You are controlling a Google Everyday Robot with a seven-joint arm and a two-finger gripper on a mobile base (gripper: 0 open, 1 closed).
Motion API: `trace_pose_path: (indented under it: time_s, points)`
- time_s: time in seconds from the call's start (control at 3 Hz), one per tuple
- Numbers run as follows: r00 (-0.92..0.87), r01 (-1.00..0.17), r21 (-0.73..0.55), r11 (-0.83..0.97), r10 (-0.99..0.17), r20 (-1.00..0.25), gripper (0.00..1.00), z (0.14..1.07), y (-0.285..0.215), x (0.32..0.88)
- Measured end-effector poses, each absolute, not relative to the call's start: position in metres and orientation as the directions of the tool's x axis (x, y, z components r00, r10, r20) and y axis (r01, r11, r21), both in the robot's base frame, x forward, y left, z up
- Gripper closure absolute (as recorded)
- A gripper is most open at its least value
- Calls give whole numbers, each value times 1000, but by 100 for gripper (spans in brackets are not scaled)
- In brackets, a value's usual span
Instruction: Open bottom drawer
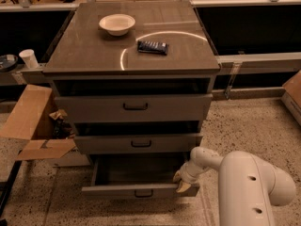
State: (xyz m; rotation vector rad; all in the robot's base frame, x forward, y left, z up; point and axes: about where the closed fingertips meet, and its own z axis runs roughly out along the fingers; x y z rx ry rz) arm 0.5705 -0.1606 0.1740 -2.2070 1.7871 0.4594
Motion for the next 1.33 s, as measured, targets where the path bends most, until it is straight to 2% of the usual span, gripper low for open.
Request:
trace_pose_path:
  time_s: [0.33, 0.67, 1.33]
  points:
    - [191, -978, -6, -207, -895, -403, 5, 174, -161, 570]
    - [191, -978, -6, -207, -895, -403, 0, 174, -161, 570]
    - [174, -971, 85, -225, -900, -401, 0, 142, -160, 541]
